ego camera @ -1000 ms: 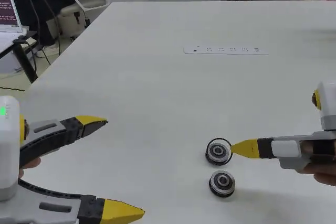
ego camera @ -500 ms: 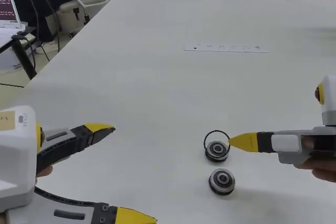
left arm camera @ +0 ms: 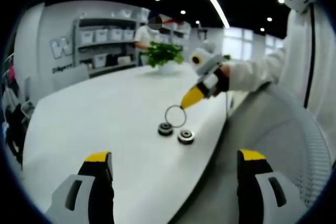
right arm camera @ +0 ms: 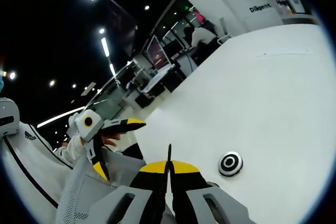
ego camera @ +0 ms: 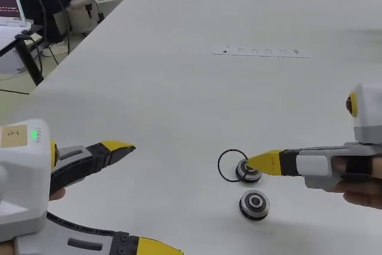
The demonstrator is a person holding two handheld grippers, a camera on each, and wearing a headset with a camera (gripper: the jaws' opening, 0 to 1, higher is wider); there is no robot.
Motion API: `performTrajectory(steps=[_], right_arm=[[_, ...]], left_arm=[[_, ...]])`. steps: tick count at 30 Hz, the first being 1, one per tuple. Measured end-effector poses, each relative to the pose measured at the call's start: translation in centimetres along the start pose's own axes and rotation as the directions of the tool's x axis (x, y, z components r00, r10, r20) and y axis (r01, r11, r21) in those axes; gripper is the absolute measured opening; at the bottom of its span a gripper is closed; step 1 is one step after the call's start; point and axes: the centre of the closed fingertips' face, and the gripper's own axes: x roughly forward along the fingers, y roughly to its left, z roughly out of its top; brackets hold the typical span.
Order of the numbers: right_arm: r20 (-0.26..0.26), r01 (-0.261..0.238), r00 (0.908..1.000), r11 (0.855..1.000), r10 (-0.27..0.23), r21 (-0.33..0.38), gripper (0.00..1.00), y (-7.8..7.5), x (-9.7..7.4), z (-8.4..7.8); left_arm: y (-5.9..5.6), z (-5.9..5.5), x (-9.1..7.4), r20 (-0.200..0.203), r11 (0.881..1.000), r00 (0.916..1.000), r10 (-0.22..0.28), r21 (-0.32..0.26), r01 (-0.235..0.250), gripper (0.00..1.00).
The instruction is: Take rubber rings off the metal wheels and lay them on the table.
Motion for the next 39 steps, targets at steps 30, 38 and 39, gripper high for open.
performTrajectory(steps=[30,38,39], right_arm=[[-0.212,0.08,0.9713,0.988,-0.107,-0.135,0.0,-1.6,4.0,-5.4],[-0.224,0.134,0.9611,0.982,-0.162,-0.133,0.0,-3.2,3.7,-5.8],[-0.226,0.141,0.9588,0.979,-0.172,-0.148,0.0,-3.5,3.7,-5.8]], left_arm=[[0.2,-0.6,0.1,-0.027,1.0,0.9996,0.005,-0.007,-0.005,0.98],[0.2,-0.6,0.1,-0.029,1.0,0.9996,0.004,-0.009,-0.004,0.97],[0.1,-0.7,0.1,-0.03,1.0,0.9995,0.003,-0.011,-0.003,0.97]])
